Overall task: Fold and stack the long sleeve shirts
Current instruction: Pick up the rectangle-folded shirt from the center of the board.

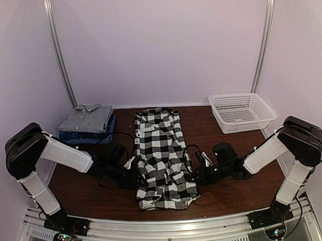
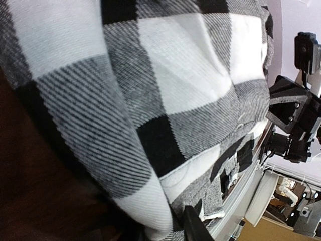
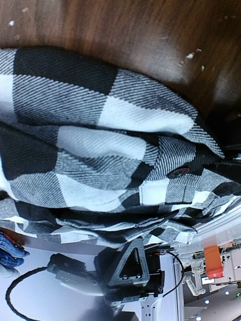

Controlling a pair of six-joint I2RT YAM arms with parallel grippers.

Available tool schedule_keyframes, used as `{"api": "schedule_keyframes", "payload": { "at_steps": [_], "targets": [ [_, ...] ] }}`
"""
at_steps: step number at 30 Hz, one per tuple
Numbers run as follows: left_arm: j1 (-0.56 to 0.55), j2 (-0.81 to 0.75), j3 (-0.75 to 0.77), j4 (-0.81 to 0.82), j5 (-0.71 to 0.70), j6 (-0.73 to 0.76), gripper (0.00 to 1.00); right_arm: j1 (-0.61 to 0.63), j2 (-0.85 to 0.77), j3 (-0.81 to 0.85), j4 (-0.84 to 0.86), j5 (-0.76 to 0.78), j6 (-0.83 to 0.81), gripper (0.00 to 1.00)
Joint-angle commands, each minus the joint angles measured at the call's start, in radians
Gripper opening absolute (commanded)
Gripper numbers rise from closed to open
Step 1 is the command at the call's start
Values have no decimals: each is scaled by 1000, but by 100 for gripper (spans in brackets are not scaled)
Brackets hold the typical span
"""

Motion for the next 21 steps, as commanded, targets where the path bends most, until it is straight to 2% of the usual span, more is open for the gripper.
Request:
{"api": "schedule_keyframes", "payload": {
  "at_steps": [1, 7, 12, 21],
  "targets": [
    [-28, -39, -14, 14, -4, -34, 16, 25, -54, -30, -7, 12, -3, 5],
    [-56, -145, -88, 11, -29, -84, 0, 53, -166, -76, -49, 31, 14, 0],
    [-62, -213, -131, 13, -37, -107, 0, 62, -235, -89, -101, 46, 9, 0],
    [-63, -226, -132, 65, -6, -133, 0, 63, -253, -53, -131, 39, 7, 0]
  ]
}}
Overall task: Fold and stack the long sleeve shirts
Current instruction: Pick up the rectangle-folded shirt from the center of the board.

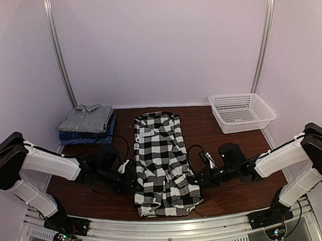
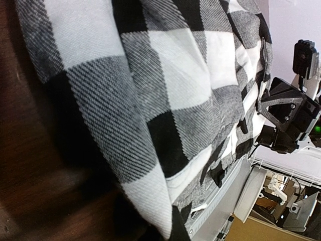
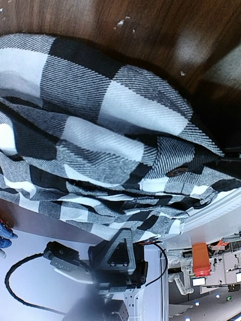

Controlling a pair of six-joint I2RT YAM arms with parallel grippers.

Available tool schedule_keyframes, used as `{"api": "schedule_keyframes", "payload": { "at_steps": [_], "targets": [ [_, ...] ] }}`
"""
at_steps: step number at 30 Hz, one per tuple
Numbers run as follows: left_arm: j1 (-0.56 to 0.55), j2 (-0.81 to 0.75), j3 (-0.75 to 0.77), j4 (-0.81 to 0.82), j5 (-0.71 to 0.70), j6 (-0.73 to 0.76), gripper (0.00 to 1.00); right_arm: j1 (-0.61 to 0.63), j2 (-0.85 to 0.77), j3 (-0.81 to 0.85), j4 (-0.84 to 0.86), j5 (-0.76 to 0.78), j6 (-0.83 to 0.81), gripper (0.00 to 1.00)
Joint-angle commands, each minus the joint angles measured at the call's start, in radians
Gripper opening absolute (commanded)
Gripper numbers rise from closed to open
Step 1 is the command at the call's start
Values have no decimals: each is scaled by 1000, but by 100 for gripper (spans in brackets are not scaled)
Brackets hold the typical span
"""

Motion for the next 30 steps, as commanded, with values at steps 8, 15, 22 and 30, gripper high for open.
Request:
{"api": "schedule_keyframes", "payload": {
  "at_steps": [8, 15, 22, 30],
  "targets": [
    [2, -8, 3, 192, 89, -104, 0, 4, -18, 89, -36, -20, 26, 0],
    [5, 5, -28, 157, 74, -82, 0, 5, -17, 65, -70, -5, 4, 8],
    [0, 58, -58, 169, 69, -71, 7, 5, -8, 28, -64, 1, -5, 20],
    [-11, 82, -65, 191, 68, -73, 33, 6, -5, 6, -57, 3, -7, 31]
  ]
}}
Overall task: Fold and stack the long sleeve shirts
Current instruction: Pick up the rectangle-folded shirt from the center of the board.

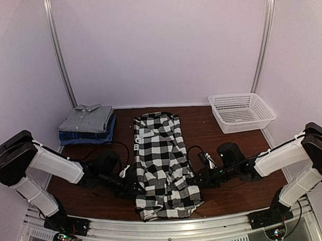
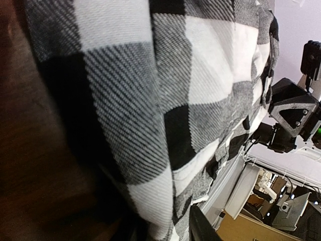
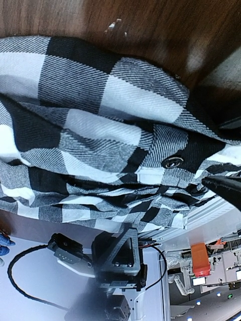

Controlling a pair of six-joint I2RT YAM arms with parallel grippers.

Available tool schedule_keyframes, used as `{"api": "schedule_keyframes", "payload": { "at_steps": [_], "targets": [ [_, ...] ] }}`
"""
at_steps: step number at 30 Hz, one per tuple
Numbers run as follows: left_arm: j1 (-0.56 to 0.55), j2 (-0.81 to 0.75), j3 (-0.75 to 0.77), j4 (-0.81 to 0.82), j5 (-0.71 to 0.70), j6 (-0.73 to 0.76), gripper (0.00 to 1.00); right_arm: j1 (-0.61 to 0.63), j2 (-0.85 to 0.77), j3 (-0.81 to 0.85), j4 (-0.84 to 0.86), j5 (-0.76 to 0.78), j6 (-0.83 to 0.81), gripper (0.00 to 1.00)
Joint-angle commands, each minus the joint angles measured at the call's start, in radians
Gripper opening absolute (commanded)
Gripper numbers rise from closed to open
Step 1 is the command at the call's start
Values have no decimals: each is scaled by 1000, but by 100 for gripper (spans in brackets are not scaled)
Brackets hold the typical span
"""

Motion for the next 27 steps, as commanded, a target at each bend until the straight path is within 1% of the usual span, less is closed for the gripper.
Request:
{"api": "schedule_keyframes", "payload": {
  "at_steps": [1, 9, 11, 14, 18, 20, 21, 23, 27],
  "targets": [
    [-12, 9, -11, 59, 11, 4, 33, 4, 0, -20, 21, 8, -5, 31],
    [-70, 19, -25, 77, 3, -33, 35, 4, 14, -10, 42, -14, 6, 22],
    [-76, 22, -40, 109, 5, -52, 34, 4, 17, -9, 43, -16, 3, 20],
    [-76, 28, -45, 162, 9, -77, 27, 6, 28, -7, 53, -27, 4, 16],
    [-76, 31, -33, 222, 18, -113, 8, 7, 25, -3, 63, -36, 11, 10],
    [-75, 26, -35, 282, 29, -151, 2, 7, 13, 2, 57, -39, 13, 6],
    [-74, 21, -37, 304, 34, -169, 0, 7, 7, 5, 54, -41, 14, 4],
    [-71, 3, -39, 337, 36, -203, 0, 6, -5, 14, 47, -44, 20, 0],
    [-39, -45, -66, 419, 39, -286, 0, 3, -11, 37, 75, -72, 57, 0]
  ]
}}
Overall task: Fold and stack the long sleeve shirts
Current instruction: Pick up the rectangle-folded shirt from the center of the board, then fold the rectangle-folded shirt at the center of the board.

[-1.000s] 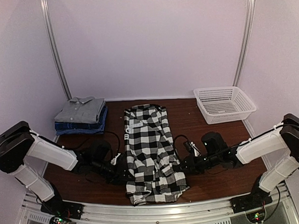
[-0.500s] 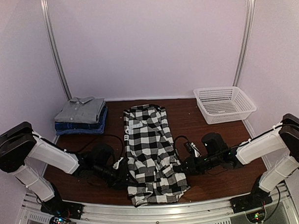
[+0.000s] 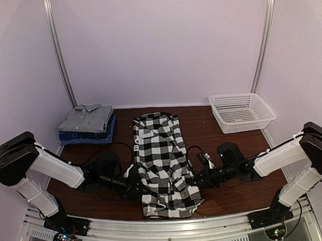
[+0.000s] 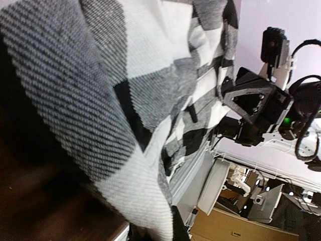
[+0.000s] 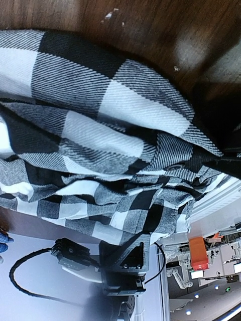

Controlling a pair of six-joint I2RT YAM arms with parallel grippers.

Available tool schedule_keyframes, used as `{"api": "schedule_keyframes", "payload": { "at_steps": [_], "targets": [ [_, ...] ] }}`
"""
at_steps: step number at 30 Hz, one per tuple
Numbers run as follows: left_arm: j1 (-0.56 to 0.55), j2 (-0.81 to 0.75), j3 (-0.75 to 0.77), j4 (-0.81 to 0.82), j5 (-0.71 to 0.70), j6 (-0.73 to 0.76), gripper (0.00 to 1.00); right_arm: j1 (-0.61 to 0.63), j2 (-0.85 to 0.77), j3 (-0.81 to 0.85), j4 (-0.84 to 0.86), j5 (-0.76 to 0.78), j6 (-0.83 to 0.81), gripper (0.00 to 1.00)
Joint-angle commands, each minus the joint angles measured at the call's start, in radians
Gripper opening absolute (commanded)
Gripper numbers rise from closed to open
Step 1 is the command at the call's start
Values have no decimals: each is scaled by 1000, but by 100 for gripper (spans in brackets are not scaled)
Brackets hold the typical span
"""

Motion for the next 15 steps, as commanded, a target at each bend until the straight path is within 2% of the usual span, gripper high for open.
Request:
{"api": "schedule_keyframes", "payload": {
  "at_steps": [1, 8, 13, 15],
  "targets": [
    [39, -71, -30, 180, 19, -121, 0, -4, -24, 55, 46, -48, 38, 0],
    [176, -78, -28, 312, 54, -231, 0, -72, 68, 191, 97, -110, 83, 0],
    [301, 47, 19, 456, 102, -270, 0, -147, 226, 312, 153, -132, 109, 0],
    [349, 115, 44, 512, 115, -279, 0, -180, 300, 331, 264, -146, 167, 0]
  ]
}}
